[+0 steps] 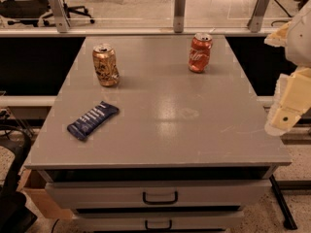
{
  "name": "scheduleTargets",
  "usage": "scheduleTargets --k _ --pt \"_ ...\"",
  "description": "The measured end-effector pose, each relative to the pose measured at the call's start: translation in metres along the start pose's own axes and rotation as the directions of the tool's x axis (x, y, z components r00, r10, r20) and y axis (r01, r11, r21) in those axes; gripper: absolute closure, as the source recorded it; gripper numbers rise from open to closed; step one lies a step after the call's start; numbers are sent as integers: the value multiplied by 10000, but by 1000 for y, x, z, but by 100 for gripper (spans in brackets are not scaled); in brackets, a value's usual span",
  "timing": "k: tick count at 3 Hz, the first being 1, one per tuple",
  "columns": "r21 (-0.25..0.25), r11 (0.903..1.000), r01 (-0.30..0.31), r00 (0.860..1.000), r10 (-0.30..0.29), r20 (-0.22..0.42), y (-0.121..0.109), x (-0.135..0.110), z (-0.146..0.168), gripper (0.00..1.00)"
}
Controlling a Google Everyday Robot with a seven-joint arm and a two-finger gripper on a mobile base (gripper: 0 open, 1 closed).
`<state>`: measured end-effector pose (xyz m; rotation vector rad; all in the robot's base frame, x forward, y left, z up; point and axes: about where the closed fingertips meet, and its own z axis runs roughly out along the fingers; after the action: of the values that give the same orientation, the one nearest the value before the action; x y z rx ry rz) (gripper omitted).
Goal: Pick coke can
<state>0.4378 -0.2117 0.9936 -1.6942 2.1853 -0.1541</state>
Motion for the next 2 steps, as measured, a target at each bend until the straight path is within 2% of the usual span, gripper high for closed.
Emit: scheduleTargets --k 1,2 --pt "121 9999 -70 9999 69 73 -2 0 -1 0" --pt "444 9971 -616 9961 586 656 -21 2 14 0"
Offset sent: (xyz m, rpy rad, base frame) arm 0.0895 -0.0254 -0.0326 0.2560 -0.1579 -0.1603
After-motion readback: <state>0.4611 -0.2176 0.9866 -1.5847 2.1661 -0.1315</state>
